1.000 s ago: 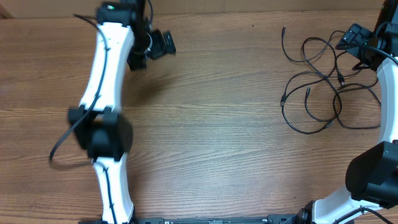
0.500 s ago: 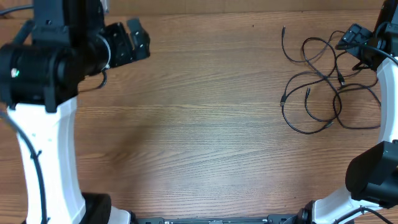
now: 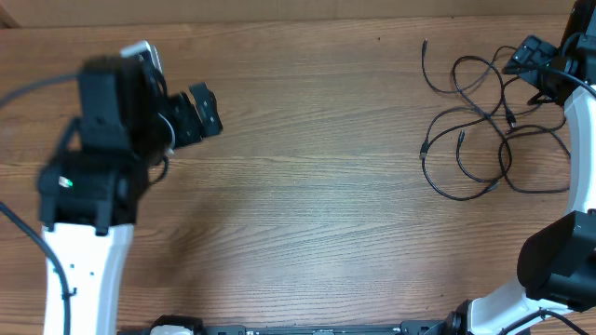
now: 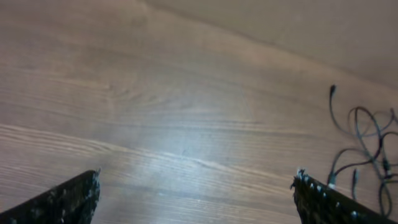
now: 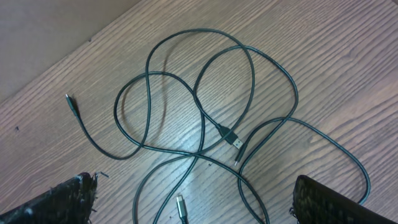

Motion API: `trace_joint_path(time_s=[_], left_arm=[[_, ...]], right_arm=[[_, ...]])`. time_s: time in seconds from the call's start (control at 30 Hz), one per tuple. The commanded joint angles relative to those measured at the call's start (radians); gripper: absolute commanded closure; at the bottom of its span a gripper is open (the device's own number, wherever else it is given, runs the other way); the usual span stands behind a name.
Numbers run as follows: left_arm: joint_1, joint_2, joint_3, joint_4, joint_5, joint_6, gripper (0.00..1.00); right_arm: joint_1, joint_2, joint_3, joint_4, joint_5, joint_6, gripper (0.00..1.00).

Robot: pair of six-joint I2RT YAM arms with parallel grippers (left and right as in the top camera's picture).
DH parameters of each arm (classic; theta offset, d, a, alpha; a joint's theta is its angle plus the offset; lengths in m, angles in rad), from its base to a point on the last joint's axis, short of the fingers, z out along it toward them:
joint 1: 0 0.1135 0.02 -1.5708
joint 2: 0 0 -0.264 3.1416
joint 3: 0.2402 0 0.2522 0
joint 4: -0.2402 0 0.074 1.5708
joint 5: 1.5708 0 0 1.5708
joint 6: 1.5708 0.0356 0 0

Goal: Untangle cables

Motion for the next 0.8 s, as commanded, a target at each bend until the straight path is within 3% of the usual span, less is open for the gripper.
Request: trace_joint_path(time_s=[0.0,0.1,0.27,0.4,0.77], left_arm=[[-0.002,-0.087,-0.192,0.096,-0.018,0.01,0.0],[-0.002,-0.164,-0.373,0.207,-0.018,-0.034,0.01],[-0.002,-0.279,-0.592,0.255,-0.019,-0.124,0.01],[0.014,-0.377,-0.763,0.393,-0.027,-0.124,0.0],[0.077,-0.65,-1.194,1.02,-0.017,-0.124,0.01]], right_arm=[[-0.002,0.003,0.018,0.002,-0.001,0.003,0.0],[-0.002,0.003,0.018,0.002,-0.001,0.003,0.0],[-0.002,0.003,0.018,0.002,-0.001,0.003,0.0],[-0.002,0.003,0.018,0.002,-0.001,0.003,0.0],[-0.002,0.003,0.018,0.002,-0.001,0.003,0.0]])
